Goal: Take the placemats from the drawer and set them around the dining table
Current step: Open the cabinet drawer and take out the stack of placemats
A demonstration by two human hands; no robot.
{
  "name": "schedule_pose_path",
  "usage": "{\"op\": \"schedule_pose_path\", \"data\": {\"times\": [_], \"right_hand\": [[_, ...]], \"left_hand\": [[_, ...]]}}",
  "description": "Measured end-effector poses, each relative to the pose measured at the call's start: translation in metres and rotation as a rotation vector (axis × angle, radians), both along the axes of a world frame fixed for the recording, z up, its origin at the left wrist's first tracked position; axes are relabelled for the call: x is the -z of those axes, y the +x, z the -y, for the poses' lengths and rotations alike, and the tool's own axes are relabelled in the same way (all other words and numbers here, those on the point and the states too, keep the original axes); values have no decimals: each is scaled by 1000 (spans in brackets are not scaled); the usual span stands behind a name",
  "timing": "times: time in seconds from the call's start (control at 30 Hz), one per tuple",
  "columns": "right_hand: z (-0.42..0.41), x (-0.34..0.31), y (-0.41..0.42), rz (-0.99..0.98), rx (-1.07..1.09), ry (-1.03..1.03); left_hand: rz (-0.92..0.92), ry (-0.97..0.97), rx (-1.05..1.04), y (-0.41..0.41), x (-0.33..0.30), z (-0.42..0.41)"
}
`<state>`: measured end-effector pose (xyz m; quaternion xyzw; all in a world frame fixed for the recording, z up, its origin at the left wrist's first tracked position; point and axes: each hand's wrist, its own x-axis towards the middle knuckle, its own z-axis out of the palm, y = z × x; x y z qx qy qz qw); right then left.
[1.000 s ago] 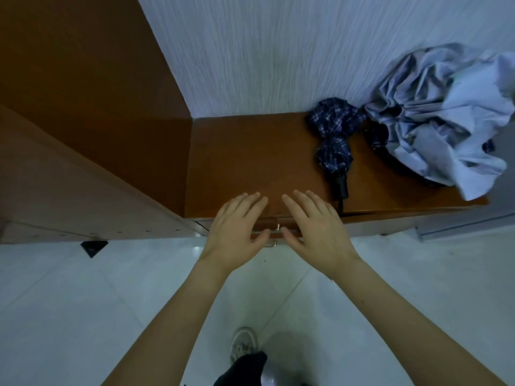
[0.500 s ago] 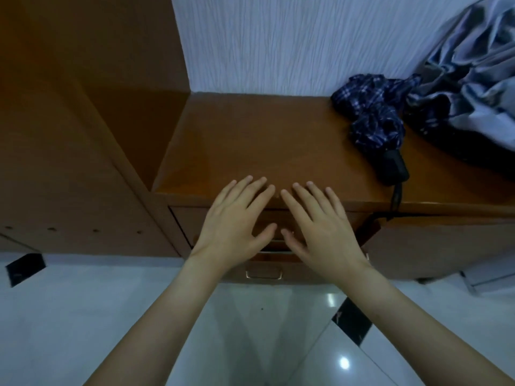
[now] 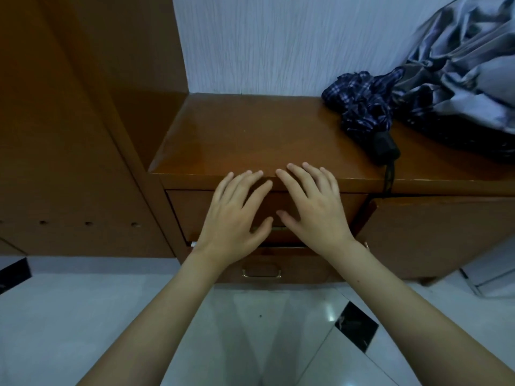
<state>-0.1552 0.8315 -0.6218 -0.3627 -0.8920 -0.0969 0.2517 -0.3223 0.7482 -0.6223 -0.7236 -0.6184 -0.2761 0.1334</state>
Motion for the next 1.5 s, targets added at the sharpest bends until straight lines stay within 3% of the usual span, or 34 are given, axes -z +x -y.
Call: {"op": "schedule_pose_path", "data": {"times": [0.13,0.37,0.47,0.57,0.7,0.83,1.0,1.23,1.5], "right_hand": [[-3,7,0,-1,0,63],[-6,8,3,-38,-25,90],[2,15,5,-111,-91,109],[19,40,10,-188,-201,163],[28,68,8,-112,-281,15],[22,80,-3,-7,-241,-53],[2,85,-13,-10,-226,-44],[-10,69,-17,115,-206,-255],[4,89,-11,73,-179,-6]], "left_hand": [[17,66,93,2,34,14],[-23,-411,61,-5,95,20],[-37,-515,24,-5,106,18],[-74,-537,5,-5,117,12],[-76,-551,1,-1,128,6],[-26,-576,-55,1,135,2],[65,-607,-89,-4,138,-9],[27,-628,-119,-2,134,-11],[-22,-660,-103,0,136,-1]]}}
